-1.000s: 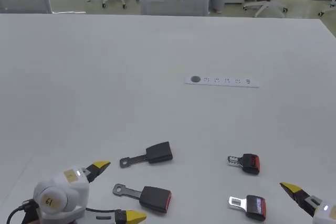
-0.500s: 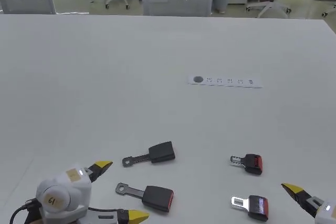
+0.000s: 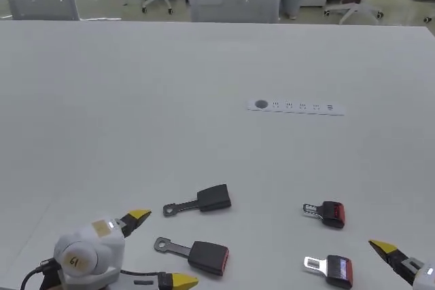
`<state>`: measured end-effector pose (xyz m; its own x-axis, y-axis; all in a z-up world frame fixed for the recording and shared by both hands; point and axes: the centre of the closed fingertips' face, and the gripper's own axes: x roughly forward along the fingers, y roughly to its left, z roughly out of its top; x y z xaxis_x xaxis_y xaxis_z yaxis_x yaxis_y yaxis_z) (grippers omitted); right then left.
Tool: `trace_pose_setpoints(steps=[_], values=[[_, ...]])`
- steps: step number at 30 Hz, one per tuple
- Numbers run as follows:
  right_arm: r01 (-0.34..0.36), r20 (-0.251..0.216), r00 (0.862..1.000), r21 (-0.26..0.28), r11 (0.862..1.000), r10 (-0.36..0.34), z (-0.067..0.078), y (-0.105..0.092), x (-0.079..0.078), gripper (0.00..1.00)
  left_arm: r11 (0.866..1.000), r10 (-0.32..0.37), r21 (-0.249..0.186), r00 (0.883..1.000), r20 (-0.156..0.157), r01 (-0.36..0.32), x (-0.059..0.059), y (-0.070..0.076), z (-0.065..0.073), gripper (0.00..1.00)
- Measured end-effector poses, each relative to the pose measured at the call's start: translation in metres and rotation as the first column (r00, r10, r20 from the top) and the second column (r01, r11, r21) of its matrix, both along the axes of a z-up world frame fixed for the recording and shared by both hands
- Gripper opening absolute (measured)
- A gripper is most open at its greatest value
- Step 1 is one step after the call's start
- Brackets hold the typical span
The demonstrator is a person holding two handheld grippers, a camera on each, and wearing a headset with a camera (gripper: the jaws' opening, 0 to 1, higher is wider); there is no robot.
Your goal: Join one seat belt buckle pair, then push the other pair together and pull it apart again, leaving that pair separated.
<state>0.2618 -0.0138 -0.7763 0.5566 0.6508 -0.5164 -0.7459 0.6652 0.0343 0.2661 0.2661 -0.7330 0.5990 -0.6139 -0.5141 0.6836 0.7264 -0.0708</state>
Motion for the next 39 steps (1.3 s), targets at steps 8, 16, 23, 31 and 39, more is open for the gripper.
trace_pose_setpoints(steps=[8,16,23,31,39], values=[[-0.004,-0.003,1.000,-0.001,1.000,0.004,-0.001,0.001,0.000,0.92,1.000,-0.003,0.003,1.000,-0.006,0.003,0.000,0.000,-0.002,0.98],[-0.010,-0.015,1.000,-0.012,1.000,0.010,-0.005,-0.002,-0.002,0.92,1.000,-0.016,0.012,1.000,-0.016,0.016,-0.001,-0.001,-0.006,0.98],[-0.014,-0.025,1.000,-0.029,0.999,0.014,-0.010,-0.005,-0.003,0.92,0.998,-0.043,0.033,0.999,-0.034,0.044,-0.003,-0.004,-0.015,0.97],[-0.027,-0.044,0.999,-0.042,0.999,0.025,-0.015,-0.005,-0.003,0.92,0.992,-0.100,0.075,0.994,-0.053,0.103,-0.005,-0.012,-0.024,0.96],[-0.041,-0.058,0.998,-0.050,0.998,0.039,-0.020,-0.005,-0.002,0.90,0.983,-0.143,0.102,0.987,-0.072,0.150,-0.004,-0.018,-0.035,0.95]])
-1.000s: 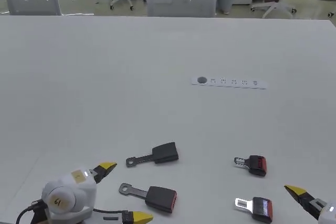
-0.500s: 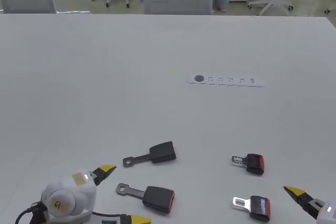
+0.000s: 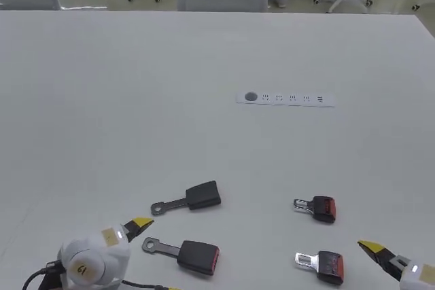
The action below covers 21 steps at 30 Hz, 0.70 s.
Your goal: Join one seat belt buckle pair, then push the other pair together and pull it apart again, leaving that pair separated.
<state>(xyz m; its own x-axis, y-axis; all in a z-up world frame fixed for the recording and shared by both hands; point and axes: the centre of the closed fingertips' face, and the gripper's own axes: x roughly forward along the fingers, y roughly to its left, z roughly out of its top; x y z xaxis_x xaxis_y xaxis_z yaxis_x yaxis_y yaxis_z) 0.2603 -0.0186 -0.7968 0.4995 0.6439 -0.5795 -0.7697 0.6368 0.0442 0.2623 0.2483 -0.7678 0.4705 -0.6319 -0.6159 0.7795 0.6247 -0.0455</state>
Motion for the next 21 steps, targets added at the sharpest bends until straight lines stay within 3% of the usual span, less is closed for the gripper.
trace_pose_setpoints(steps=[15,21], values=[[-0.050,-0.035,0.998,-0.044,0.998,0.049,-0.014,-0.004,0.003,0.85,0.996,-0.073,0.044,0.997,-0.035,0.074,0.008,-0.005,-0.018,0.91],[-0.085,-0.049,0.995,-0.061,0.994,0.082,-0.021,-0.002,0.005,0.83,0.987,-0.137,0.081,0.990,-0.046,0.140,0.008,-0.009,-0.025,0.89]])
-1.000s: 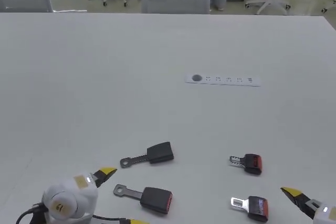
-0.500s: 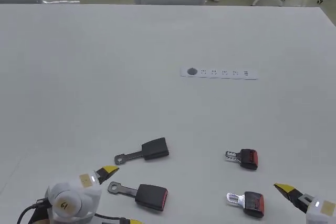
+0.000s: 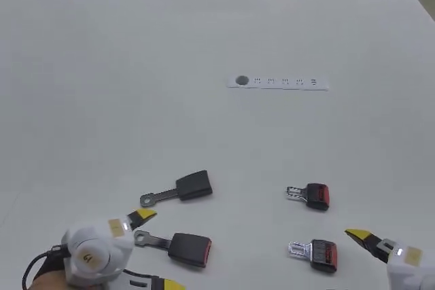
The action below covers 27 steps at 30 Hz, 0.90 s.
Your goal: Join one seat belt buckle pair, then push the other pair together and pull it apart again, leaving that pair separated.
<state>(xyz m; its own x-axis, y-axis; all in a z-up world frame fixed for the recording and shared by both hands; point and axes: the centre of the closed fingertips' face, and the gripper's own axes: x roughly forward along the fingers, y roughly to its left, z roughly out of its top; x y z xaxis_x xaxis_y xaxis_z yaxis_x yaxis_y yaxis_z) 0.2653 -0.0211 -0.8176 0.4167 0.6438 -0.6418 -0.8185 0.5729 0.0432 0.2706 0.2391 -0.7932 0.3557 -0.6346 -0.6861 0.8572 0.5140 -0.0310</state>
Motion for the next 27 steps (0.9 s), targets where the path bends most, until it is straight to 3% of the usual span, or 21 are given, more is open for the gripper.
trace_pose_setpoints(steps=[12,19,23,27], values=[[-0.077,-0.025,0.997,-0.053,0.996,0.076,-0.008,-0.003,0.009,0.75,0.997,-0.073,0.026,0.997,-0.024,0.073,0.011,-0.006,-0.015,0.82],[-0.114,-0.067,0.992,-0.077,0.990,0.109,-0.020,-0.005,0.010,0.71,0.986,-0.149,0.065,0.987,-0.062,0.152,0.011,-0.008,-0.034,0.74],[-0.137,-0.077,0.988,-0.077,0.988,0.131,-0.021,-0.003,0.010,0.68,0.981,-0.175,0.075,0.983,-0.063,0.180,0.014,-0.010,-0.038,0.73],[-0.165,-0.094,0.983,-0.090,0.982,0.157,-0.025,-0.003,0.011,0.65,0.958,-0.245,0.143,0.968,-0.047,0.249,0.016,-0.007,-0.048,0.67]])
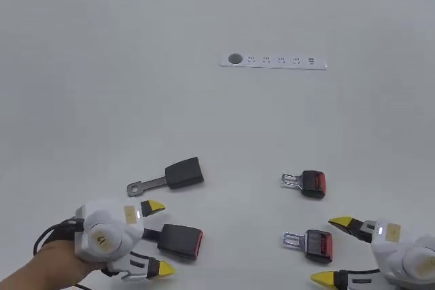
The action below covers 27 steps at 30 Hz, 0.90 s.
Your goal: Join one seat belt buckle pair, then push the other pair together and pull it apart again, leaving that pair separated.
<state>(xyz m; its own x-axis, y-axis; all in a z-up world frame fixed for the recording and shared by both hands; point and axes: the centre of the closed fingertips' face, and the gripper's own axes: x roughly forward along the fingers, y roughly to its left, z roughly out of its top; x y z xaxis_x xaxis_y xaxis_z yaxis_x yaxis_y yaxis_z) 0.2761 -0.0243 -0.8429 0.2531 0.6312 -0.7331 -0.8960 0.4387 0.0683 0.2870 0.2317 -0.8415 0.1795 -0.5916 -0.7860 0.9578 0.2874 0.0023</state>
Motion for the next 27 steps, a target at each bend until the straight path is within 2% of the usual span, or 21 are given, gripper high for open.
trace_pose_setpoints(steps=[1,6,9,11,13,16,19,22,24,27], values=[[-0.006,-0.002,1.000,-0.002,1.000,0.006,-0.0012,0.0000,0.0002,0.64,1.000,-0.014,0.001,1.000,-0.012,0.014,-0.0015,-0.0011,-0.0032,0.66],[-0.054,-0.010,0.999,-0.019,0.998,0.054,-0.0024,0.0011,0.0006,0.61,0.998,-0.055,0.018,0.998,-0.012,0.056,0.0000,-0.0031,-0.0058,0.61],[-0.067,-0.022,0.998,-0.026,0.997,0.067,-0.0055,0.0008,0.0011,0.58,0.994,-0.098,0.045,0.995,-0.027,0.099,-0.0011,-0.0012,-0.0110,0.56],[-0.094,-0.038,0.995,-0.039,0.995,0.093,-0.0088,0.0013,-0.0022,0.55,0.993,-0.110,0.041,0.994,-0.026,0.111,0.0005,-0.0022,-0.0106,0.54],[-0.120,-0.026,0.993,-0.054,0.991,0.119,-0.0108,0.0023,-0.0032,0.53,0.992,-0.118,0.044,0.993,-0.026,0.120,0.0031,-0.0027,-0.0105,0.52],[-0.119,-0.027,0.993,-0.045,0.992,0.118,-0.0108,0.0036,-0.0011,0.52,0.989,-0.137,0.047,0.990,-0.027,0.138,0.0044,-0.0042,-0.0100,0.50],[-0.134,-0.009,0.991,-0.058,0.989,0.134,-0.0108,0.0019,0.0028,0.46,0.988,-0.144,0.054,0.989,-0.029,0.146,0.0056,-0.0048,-0.0098,0.48],[-0.120,-0.028,0.993,-0.049,0.992,0.118,-0.0103,0.0014,0.0051,0.43,0.985,-0.159,0.058,0.987,-0.029,0.160,0.0036,-0.0060,-0.0097,0.46],[-0.136,-0.015,0.991,-0.054,0.989,0.135,-0.0106,-0.0002,0.0060,0.37,0.985,-0.162,0.060,0.986,-0.030,0.164,0.0009,-0.0069,-0.0093,0.42],[-0.143,-0.015,0.990,-0.046,0.989,0.142,-0.0098,0.0001,0.0060,0.37,0.984,-0.168,0.060,0.985,-0.027,0.169,-0.0035,-0.0073,-0.0092,0.36]])
